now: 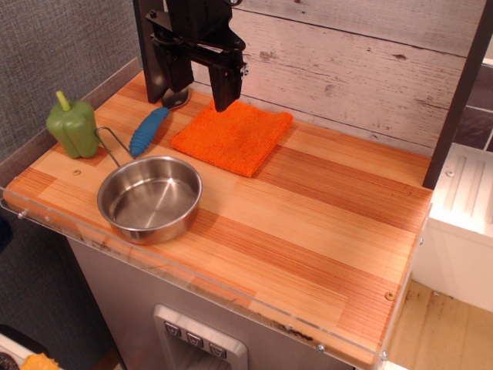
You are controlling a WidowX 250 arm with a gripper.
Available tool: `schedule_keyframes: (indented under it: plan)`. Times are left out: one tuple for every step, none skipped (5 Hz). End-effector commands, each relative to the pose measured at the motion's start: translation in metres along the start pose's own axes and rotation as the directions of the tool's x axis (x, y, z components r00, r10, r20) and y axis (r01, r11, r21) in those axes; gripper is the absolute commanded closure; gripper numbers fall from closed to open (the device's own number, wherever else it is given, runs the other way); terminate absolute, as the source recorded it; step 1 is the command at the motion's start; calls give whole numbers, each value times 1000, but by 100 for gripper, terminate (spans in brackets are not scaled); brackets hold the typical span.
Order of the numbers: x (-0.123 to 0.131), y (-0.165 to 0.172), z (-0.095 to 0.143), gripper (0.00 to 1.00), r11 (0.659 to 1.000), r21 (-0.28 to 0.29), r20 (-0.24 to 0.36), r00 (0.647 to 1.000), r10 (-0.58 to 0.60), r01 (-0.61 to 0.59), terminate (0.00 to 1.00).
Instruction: Move the pepper to the right of the cloth.
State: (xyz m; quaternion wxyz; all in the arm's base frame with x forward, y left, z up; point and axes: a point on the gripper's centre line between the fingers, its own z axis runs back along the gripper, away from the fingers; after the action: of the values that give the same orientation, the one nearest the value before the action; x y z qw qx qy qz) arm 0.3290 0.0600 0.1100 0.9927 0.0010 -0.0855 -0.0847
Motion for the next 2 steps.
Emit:
schedule_keyframes:
  plan:
    - [0, 0, 0, 0, 1000, 0, 0, 1000, 0, 0, 0]
    - [0, 18, -2, 0, 999, -8, 5, 999, 38, -38, 0]
